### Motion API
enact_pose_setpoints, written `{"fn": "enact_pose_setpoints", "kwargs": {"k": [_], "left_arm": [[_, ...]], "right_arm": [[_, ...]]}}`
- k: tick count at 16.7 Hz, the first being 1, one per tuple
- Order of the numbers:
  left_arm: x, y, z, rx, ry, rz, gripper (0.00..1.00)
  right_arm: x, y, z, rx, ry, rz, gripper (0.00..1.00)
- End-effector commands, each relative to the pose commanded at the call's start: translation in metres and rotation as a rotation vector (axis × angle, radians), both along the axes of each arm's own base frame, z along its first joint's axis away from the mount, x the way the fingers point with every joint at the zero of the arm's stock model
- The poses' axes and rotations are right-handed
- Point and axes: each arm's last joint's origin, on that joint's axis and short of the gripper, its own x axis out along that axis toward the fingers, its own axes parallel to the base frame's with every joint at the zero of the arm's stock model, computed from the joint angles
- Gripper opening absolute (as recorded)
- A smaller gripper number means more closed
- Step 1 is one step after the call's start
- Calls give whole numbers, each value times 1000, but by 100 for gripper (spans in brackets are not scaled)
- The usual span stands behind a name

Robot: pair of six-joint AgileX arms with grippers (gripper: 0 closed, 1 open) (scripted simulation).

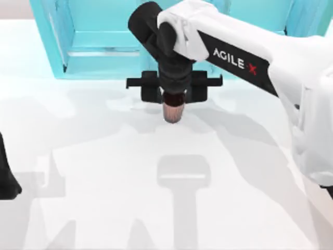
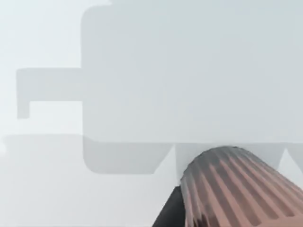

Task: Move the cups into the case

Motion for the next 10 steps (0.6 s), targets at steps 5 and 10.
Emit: {"fn": "enact_pose_setpoints", "kwargs": {"k": [5,10], "left_arm": [[0,0,0,0,0,0,100],[0,0,0,0,0,0,100]], "right_arm": [[0,0,0,0,0,0,0],[-1,1,1,0,0,4,0]]}}
